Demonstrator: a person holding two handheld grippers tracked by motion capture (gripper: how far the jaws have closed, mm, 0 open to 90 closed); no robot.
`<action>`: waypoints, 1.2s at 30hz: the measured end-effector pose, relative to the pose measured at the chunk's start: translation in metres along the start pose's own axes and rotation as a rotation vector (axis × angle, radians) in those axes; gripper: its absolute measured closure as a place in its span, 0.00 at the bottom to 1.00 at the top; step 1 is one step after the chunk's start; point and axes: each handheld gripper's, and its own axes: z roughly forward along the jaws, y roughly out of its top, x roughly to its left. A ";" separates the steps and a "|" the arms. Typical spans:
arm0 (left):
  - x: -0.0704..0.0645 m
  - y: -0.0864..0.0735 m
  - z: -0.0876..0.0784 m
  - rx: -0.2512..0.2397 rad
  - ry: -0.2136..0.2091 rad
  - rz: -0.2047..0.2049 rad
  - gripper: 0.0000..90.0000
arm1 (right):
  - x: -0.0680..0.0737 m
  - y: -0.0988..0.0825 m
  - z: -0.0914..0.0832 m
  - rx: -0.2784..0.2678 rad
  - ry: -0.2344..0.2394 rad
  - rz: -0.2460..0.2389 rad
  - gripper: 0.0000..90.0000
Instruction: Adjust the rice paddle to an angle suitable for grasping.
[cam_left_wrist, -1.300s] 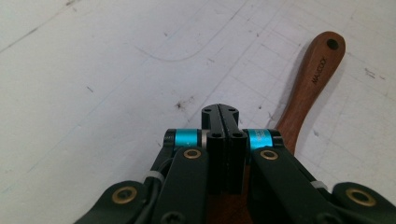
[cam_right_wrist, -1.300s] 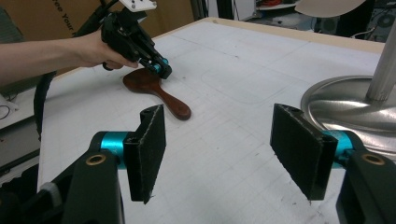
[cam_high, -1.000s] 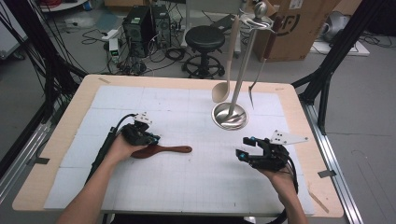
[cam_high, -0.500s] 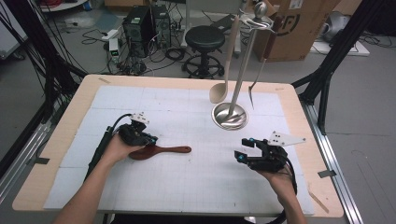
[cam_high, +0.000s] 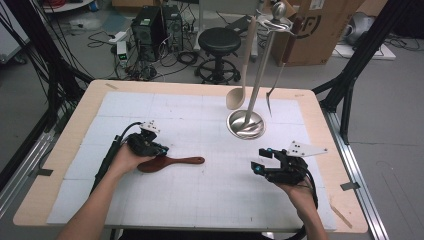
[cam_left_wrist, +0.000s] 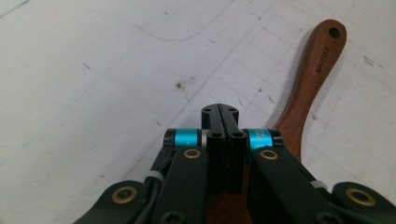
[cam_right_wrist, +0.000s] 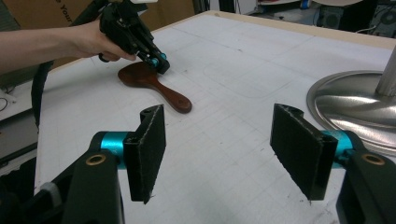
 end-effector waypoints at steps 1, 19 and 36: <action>0.001 -0.001 -0.001 0.004 -0.008 -0.008 1.00 | 0.000 0.000 0.000 0.001 0.001 -0.002 0.39; -0.002 -0.003 -0.007 0.020 -0.007 0.001 1.00 | 0.003 -0.001 0.001 0.008 0.002 -0.009 0.39; -0.004 -0.011 -0.012 0.028 -0.071 -0.004 1.00 | 0.003 -0.002 0.002 0.019 -0.001 -0.013 0.39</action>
